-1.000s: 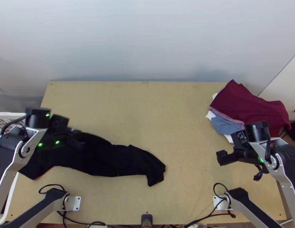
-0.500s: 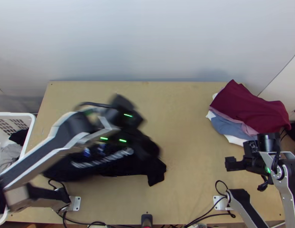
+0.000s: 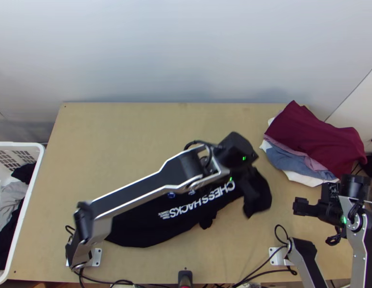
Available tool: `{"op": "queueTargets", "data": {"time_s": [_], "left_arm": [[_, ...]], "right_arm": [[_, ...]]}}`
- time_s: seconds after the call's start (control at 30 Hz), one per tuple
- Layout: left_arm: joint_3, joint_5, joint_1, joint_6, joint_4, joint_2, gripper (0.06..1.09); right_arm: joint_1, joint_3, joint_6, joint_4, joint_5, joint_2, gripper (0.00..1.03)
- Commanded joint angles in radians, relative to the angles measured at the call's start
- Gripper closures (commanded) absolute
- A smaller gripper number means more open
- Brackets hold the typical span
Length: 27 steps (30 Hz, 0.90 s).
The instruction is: Fold the t-shirt
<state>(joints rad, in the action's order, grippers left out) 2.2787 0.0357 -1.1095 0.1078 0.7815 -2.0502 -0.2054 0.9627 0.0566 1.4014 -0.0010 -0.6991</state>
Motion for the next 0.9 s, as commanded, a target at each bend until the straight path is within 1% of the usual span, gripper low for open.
{"op": "queueTargets", "data": {"time_s": [0.0, 0.17, 0.2, 0.3, 0.37, 0.4, 0.43, 0.5, 0.53, 0.57, 0.73, 0.8, 0.87], "left_arm": [[0.038, -0.122, 0.143, 0.0, -0.103, -0.105, 1.05], [0.034, -0.24, 0.29, 0.001, -0.119, -0.145, 1.05], [0.034, -0.247, 0.32, 0.009, -0.119, -0.148, 1.04], [0.031, -0.319, 0.395, 0.041, -0.139, -0.151, 1.04], [0.03, -0.346, 0.432, 0.069, -0.153, -0.149, 1.04], [0.022, -0.344, 0.442, 0.075, -0.153, -0.149, 0.99], [0.005, -0.341, 0.444, 0.073, -0.146, -0.146, 0.81], [-0.01, -0.301, 0.436, 0.047, -0.073, -0.151, 0.31], [-0.012, -0.3, 0.425, 0.026, -0.019, -0.16, 0.14], [-0.015, -0.301, 0.413, 0.015, 0.025, -0.166, 0.1], [-0.059, -0.296, 0.385, 0.01, 0.159, -0.145, 0.1], [-0.065, -0.25, 0.392, 0.015, 0.171, -0.099, 0.1], [-0.087, -0.186, 0.413, 0.016, 0.131, -0.028, 0.1]], "right_arm": [[-0.028, 0.004, -0.006, -0.002, -0.004, 0.009, 0.05], [-0.017, -0.002, -0.015, -0.016, -0.007, 0.006, 0.05], [-0.012, -0.001, -0.02, -0.021, -0.007, 0.004, 0.05], [0.008, 0.002, -0.031, -0.03, -0.007, 0.001, 0.05], [0.026, 0.001, -0.04, -0.038, -0.007, -0.002, 0.05], [0.032, -0.002, -0.04, -0.041, -0.008, -0.002, 0.05], [0.038, -0.002, -0.04, -0.041, -0.01, -0.005, 0.04], [0.052, -0.002, -0.04, -0.048, -0.027, -0.01, 0.04], [0.061, -0.001, -0.04, -0.051, -0.036, -0.013, 0.04], [0.072, 0.002, -0.04, -0.055, -0.04, -0.017, 0.04], [0.149, 0.021, -0.038, -0.058, -0.051, -0.05, 0.04], [0.187, 0.038, -0.034, -0.056, -0.051, -0.069, 0.04], [0.224, 0.056, -0.031, -0.058, -0.051, -0.097, 0.04]]}}
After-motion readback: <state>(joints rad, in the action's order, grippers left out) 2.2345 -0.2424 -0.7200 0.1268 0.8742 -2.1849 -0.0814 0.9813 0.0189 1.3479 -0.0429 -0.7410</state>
